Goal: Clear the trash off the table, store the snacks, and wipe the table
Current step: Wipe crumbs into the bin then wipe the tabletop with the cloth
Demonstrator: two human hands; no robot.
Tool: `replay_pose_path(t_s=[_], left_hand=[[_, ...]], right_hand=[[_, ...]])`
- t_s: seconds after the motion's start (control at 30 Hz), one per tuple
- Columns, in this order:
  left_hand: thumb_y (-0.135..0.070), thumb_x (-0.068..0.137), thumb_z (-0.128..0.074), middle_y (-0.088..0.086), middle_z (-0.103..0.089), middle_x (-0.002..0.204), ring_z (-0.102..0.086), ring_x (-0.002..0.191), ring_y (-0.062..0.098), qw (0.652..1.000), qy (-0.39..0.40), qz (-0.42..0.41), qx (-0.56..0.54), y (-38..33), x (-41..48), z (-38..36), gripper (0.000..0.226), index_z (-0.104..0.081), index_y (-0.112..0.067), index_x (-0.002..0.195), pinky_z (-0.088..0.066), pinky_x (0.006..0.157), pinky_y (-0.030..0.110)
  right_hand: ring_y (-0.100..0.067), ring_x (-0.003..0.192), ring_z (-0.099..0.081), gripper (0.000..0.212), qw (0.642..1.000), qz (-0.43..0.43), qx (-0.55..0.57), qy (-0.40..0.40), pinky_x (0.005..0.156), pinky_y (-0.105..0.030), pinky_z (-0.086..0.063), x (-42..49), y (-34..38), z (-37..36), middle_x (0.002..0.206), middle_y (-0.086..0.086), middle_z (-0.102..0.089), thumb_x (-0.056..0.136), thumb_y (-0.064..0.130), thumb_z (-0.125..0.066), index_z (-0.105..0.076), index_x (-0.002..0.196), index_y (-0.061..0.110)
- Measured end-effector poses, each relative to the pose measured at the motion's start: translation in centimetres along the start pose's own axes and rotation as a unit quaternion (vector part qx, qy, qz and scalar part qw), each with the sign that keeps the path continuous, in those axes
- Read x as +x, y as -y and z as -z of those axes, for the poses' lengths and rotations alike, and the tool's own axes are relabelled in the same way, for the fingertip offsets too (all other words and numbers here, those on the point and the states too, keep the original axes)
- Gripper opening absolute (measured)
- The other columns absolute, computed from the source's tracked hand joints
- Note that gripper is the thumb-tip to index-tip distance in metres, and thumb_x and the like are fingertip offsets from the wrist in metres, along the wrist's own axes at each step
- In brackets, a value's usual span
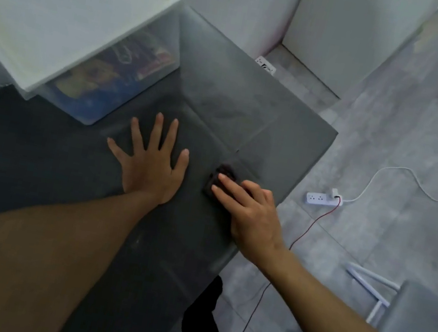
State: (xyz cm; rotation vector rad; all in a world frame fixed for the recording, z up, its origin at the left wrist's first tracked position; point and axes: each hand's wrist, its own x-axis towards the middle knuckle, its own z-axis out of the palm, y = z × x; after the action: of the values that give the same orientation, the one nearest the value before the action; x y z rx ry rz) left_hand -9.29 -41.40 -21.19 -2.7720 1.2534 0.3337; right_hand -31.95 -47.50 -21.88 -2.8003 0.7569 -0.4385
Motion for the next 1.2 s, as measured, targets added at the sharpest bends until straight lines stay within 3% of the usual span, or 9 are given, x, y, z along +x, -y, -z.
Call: replay_pose_path(t_s=[0.13, 0.3, 0.37, 0.5, 0.63, 0.7, 0.87, 1.07, 1.2], left_hand=[[-0.065, 0.093, 0.001, -0.010, 0.018, 0.164, 0.015, 0.150, 0.034, 1.000, -0.002, 0.002, 0.009, -0.4, 0.1, -0.1, 0.067, 0.019, -0.040, 0.152, -0.006, 0.105, 0.079], [-0.065, 0.093, 0.002, -0.009, 0.020, 0.163, 0.013, 0.150, 0.035, 1.000, -0.008, 0.002, 0.026, -0.4, 0.5, -0.3, 0.067, 0.021, -0.038, 0.152, -0.008, 0.105, 0.078], [-0.064, 0.093, 0.003, -0.009, 0.020, 0.163, 0.013, 0.150, 0.035, 0.999, -0.008, 0.001, 0.031, -0.3, 0.6, -0.3, 0.067, 0.021, -0.037, 0.152, -0.008, 0.106, 0.078], [-0.064, 0.093, 0.004, -0.007, 0.020, 0.163, 0.011, 0.150, 0.036, 0.999, -0.008, -0.001, 0.039, -0.3, 0.6, -0.4, 0.068, 0.021, -0.036, 0.153, -0.009, 0.105, 0.078], [-0.063, 0.093, 0.003, -0.007, 0.021, 0.163, 0.010, 0.150, 0.036, 0.999, -0.005, 0.000, 0.042, -0.3, 0.7, -0.3, 0.068, 0.020, -0.035, 0.153, -0.010, 0.105, 0.077], [-0.063, 0.093, 0.003, -0.007, 0.021, 0.163, 0.010, 0.151, 0.036, 0.999, -0.003, -0.001, 0.040, -0.3, 0.7, -0.2, 0.069, 0.019, -0.035, 0.153, -0.010, 0.105, 0.077], [-0.064, 0.094, -0.001, -0.007, 0.021, 0.163, 0.011, 0.151, 0.035, 0.999, -0.002, -0.005, 0.034, -0.2, 0.7, -0.1, 0.069, 0.018, -0.036, 0.154, -0.008, 0.105, 0.077], [-0.064, 0.094, -0.005, -0.006, 0.017, 0.164, 0.009, 0.151, 0.036, 0.999, 0.001, -0.003, 0.042, -0.2, 0.7, 0.0, 0.070, 0.012, -0.035, 0.156, -0.010, 0.104, 0.077], [-0.065, 0.094, -0.004, -0.007, 0.020, 0.164, 0.011, 0.151, 0.035, 0.999, 0.003, -0.005, 0.042, -0.2, 0.7, 0.2, 0.070, 0.015, -0.035, 0.155, -0.009, 0.104, 0.077]], right_hand=[[-0.029, 0.110, -0.054, 0.056, 0.999, 0.036, -0.023, -0.002, 0.084, -0.038, -0.042, 4.1, -5.8, 0.5, 0.143, 0.005, -0.056, 0.082, 0.003, -0.059, -0.064, 0.131, 0.028], [-0.027, 0.129, -0.042, 0.060, 0.957, -0.287, -0.005, -0.032, 0.098, -0.042, -0.032, 12.3, -9.5, 0.9, 0.150, 0.007, -0.047, 0.085, 0.003, -0.048, -0.056, 0.139, 0.028], [-0.026, 0.136, -0.038, 0.058, 0.946, -0.320, 0.007, -0.042, 0.100, -0.043, -0.030, 13.5, -8.5, 0.3, 0.151, 0.005, -0.046, 0.087, 0.003, -0.046, -0.056, 0.140, 0.026], [-0.029, 0.133, -0.047, 0.057, 0.994, -0.113, -0.002, -0.015, 0.089, -0.038, -0.036, 11.4, -5.0, -1.4, 0.147, 0.001, -0.052, 0.081, 0.007, -0.050, -0.061, 0.135, 0.024], [-0.027, 0.132, -0.051, 0.049, 0.997, 0.081, -0.012, 0.001, 0.088, -0.037, -0.040, 11.7, -5.8, -2.0, 0.143, 0.000, -0.056, 0.088, 0.004, -0.049, -0.065, 0.129, 0.025], [-0.028, 0.135, -0.048, 0.051, 0.999, 0.043, -0.023, -0.003, 0.091, -0.038, -0.039, 14.5, -7.7, -2.2, 0.143, 0.001, -0.056, 0.086, 0.003, -0.051, -0.065, 0.129, 0.026], [-0.027, 0.145, -0.032, 0.061, 0.972, -0.230, 0.036, -0.009, 0.104, -0.041, -0.032, 21.5, -7.8, -2.1, 0.152, 0.001, -0.045, 0.084, 0.004, -0.043, -0.057, 0.138, 0.027], [-0.024, 0.139, -0.043, 0.050, 0.995, 0.084, 0.028, 0.050, 0.097, -0.037, -0.037, 18.3, -4.0, -3.4, 0.147, 0.000, -0.052, 0.090, 0.011, -0.044, -0.061, 0.134, 0.025], [-0.029, 0.137, -0.046, 0.054, 0.999, 0.043, 0.017, 0.014, 0.100, -0.040, -0.040, 22.3, -7.4, -3.4, 0.143, -0.003, -0.056, 0.082, 0.003, -0.048, -0.065, 0.130, 0.022]])
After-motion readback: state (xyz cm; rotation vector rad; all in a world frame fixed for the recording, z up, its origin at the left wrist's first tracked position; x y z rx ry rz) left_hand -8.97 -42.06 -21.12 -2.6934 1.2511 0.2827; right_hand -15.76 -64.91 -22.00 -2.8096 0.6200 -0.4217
